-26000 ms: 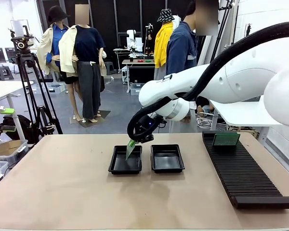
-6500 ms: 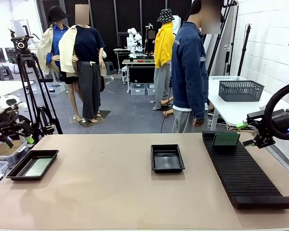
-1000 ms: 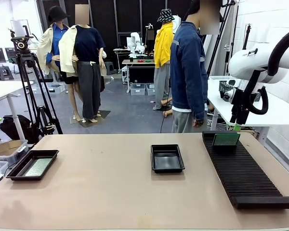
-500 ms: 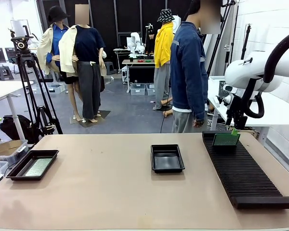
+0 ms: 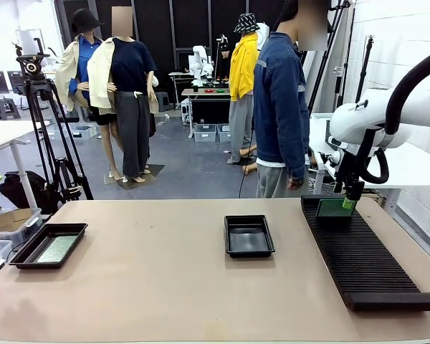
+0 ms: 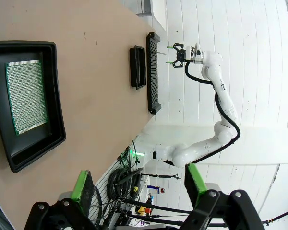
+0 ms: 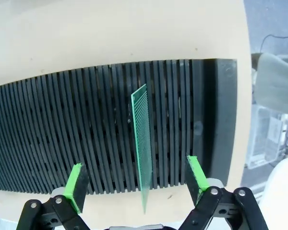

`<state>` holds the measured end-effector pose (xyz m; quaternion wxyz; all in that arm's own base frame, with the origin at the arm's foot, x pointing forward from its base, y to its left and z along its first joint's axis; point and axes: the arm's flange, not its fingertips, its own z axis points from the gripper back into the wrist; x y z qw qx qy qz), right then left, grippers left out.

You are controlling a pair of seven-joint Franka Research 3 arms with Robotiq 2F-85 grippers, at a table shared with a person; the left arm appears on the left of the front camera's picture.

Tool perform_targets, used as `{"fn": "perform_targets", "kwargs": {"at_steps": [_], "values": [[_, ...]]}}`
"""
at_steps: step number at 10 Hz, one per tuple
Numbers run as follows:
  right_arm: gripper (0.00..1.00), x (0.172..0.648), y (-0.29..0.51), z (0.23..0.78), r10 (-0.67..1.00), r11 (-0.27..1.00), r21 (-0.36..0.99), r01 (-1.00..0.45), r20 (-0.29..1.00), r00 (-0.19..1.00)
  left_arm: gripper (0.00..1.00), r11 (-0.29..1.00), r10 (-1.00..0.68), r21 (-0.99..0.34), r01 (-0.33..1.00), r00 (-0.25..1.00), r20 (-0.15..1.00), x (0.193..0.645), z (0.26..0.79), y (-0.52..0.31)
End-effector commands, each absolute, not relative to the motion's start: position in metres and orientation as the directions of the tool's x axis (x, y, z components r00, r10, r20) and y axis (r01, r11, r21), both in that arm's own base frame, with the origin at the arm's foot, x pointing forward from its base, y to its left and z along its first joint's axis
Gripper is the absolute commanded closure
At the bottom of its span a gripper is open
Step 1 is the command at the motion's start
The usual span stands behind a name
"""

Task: Inspect and transfer BCBs to ESD trays.
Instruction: Pick up the Blank PCB from the PCB Rack and place it in the right ESD tray.

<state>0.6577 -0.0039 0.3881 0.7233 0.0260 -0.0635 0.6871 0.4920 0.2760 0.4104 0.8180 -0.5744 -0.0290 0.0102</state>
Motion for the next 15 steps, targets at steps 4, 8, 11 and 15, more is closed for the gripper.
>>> {"fn": "perform_targets", "kwargs": {"at_steps": [4, 8, 11, 15], "values": [[0.0, 0.673, -0.008, 0.373, 0.993, 0.055, -0.022, -0.998, 0.105, 0.053, 0.0, 0.348, 0.056, -0.937, 0.017, 0.998, 0.038, 0.491, 0.412, 0.276], [0.13, 0.678, -0.005, 0.371, 0.994, 0.047, -0.027, -0.999, 0.096, 0.044, 0.0, 0.348, 0.056, -0.937, 0.017, 0.998, 0.038, 0.491, 0.412, 0.276], [0.53, 0.686, 0.001, 0.375, 0.995, 0.044, -0.027, -0.999, 0.094, 0.041, 0.0, 0.348, 0.056, -0.937, 0.017, 0.998, 0.038, 0.491, 0.412, 0.276], [1.0, 0.689, 0.001, 0.377, 0.997, 0.039, -0.032, -0.999, 0.075, 0.037, 0.0, 0.348, 0.056, -0.937, 0.017, 0.998, 0.038, 0.491, 0.412, 0.276]]}}
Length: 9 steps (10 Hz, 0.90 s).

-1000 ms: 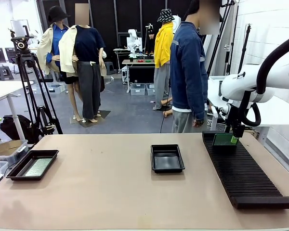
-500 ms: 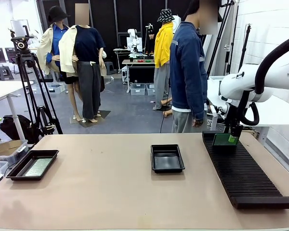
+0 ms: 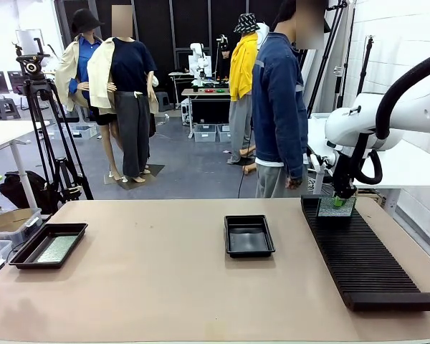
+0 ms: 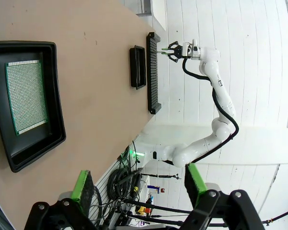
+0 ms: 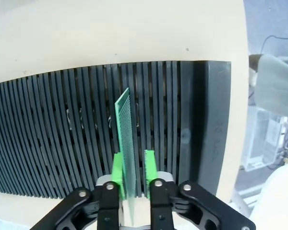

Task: Inspect and transfer BCBs to ESD trays.
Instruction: Pick up the Blank PCB from the PCB Rack and place it in the right ESD tray.

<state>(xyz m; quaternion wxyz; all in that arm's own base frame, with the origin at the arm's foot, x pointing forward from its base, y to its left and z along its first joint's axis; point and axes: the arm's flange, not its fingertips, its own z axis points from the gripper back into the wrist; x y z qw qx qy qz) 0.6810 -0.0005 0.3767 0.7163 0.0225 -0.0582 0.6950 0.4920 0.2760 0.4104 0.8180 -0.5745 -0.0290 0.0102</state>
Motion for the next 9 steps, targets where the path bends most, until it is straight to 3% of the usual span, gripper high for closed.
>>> {"fn": "perform_targets", "kwargs": {"at_steps": [1, 9], "values": [[1.0, 0.69, 0.0, 0.377, 0.997, 0.039, -0.022, -0.999, 0.066, 0.037, 0.0, 0.348, 0.056, -0.937, 0.017, 0.998, 0.038, 0.491, 0.412, 0.276], [1.0, 0.687, 0.008, 0.399, 0.992, 0.064, 0.02, -0.998, 0.104, 0.066, 0.0, 0.348, 0.056, -0.937, 0.017, 0.998, 0.038, 0.491, 0.412, 0.276]]}}
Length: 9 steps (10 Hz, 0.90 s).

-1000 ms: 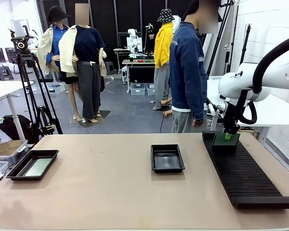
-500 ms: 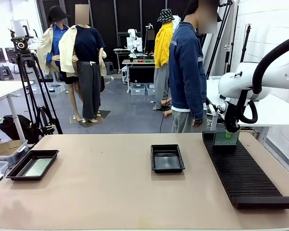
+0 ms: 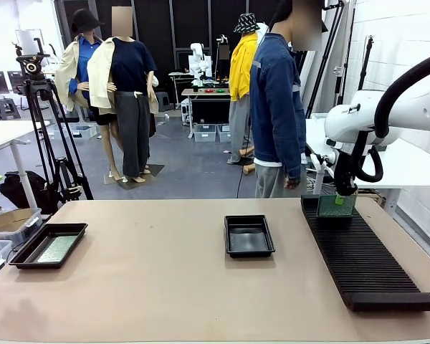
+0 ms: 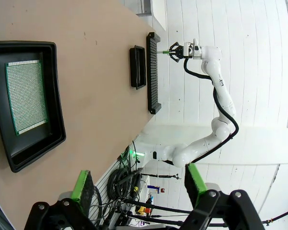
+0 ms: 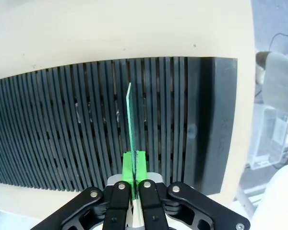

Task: Inspect and transfer BCBs to ESD trays.
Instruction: Pick up the Blank PCB from the PCB Rack and place it in the right ESD tray.

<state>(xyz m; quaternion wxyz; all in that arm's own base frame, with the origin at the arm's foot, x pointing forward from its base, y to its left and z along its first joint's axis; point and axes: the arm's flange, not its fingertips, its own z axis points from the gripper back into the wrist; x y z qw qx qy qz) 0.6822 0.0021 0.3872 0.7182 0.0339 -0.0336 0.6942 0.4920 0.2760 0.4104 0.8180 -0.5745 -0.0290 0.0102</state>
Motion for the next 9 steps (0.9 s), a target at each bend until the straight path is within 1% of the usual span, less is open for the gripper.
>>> {"fn": "perform_targets", "kwargs": {"at_steps": [1, 4, 5, 7, 9], "values": [[1.0, 0.682, 0.012, 0.409, 0.993, 0.071, 0.024, -0.997, 0.095, 0.073, 0.0, 0.348, 0.056, -0.937, 0.017, 0.998, 0.038, 0.491, 0.412, 0.276], [1.0, 0.662, 0.029, 0.442, 0.981, 0.153, 0.014, -0.988, 0.116, 0.154, 0.0, 0.348, 0.056, -0.937, 0.017, 0.998, 0.038, 0.491, 0.412, 0.276], [1.0, 0.654, 0.034, 0.451, 0.98, 0.161, 0.003, -0.987, 0.115, 0.16, 0.0, 0.348, 0.056, -0.937, 0.017, 0.998, 0.038, 0.491, 0.412, 0.276], [1.0, 0.636, 0.045, 0.47, 0.979, 0.185, -0.026, -0.982, 0.088, 0.182, 0.0, 0.348, 0.056, -0.937, 0.017, 0.998, 0.038, 0.491, 0.412, 0.276], [1.0, 0.615, 0.056, 0.486, 0.967, 0.247, -0.037, -0.968, 0.07, 0.244, 0.0, 0.348, 0.056, -0.937, 0.017, 0.998, 0.038, 0.491, 0.412, 0.276]]}}
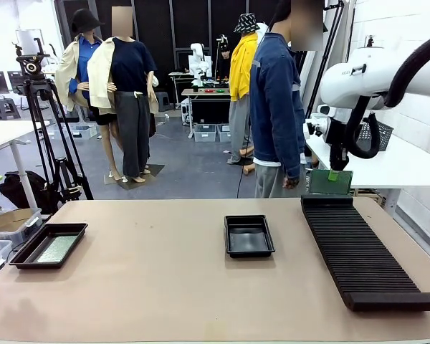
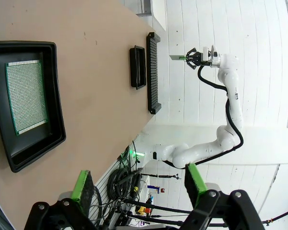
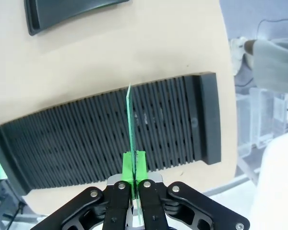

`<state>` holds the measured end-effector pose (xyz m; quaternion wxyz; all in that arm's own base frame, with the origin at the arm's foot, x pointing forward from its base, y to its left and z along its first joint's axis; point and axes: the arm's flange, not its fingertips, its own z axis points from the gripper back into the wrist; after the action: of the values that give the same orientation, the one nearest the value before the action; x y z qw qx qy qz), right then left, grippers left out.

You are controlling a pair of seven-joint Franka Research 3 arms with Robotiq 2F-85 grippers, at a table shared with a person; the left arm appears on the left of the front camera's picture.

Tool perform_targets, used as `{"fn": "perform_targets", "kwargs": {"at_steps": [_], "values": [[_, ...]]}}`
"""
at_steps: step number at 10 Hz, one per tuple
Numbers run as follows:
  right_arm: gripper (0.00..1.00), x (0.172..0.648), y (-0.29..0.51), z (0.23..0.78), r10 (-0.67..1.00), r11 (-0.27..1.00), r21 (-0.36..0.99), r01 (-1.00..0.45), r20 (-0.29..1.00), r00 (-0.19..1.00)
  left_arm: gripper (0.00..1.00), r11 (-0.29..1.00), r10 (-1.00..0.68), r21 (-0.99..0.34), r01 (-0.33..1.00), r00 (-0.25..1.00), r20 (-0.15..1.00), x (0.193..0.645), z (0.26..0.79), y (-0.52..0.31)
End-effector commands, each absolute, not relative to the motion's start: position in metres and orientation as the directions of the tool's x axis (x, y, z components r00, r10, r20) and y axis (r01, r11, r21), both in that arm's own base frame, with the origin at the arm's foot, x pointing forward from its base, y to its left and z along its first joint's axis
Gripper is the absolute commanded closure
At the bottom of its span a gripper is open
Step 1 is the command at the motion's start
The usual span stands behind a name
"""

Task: Inspect and transfer BCBs to ESD trays.
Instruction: Pick up the Blank PCB from the PCB Rack and place it in the right ESD tray.

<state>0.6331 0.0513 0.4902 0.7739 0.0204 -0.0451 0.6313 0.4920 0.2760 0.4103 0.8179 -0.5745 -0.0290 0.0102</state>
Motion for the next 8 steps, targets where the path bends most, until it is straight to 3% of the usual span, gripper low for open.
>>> {"fn": "perform_targets", "kwargs": {"at_steps": [1, 4, 8], "values": [[1.0, 0.606, 0.058, 0.492, 0.96, 0.274, -0.051, -0.96, 0.079, 0.27, 0.0, 0.348, 0.056, -0.937, 0.017, 0.998, 0.038, 0.491, 0.412, 0.276], [1.0, 0.581, 0.068, 0.505, 0.909, 0.411, -0.091, -0.907, 0.121, 0.399, 0.0, 0.348, 0.056, -0.937, 0.017, 0.998, 0.038, 0.491, 0.412, 0.276], [1.0, 0.553, 0.087, 0.503, 0.695, 0.716, -0.101, -0.691, 0.193, 0.692, 0.0, 0.348, 0.056, -0.937, 0.017, 0.998, 0.038, 0.491, 0.412, 0.276]]}}
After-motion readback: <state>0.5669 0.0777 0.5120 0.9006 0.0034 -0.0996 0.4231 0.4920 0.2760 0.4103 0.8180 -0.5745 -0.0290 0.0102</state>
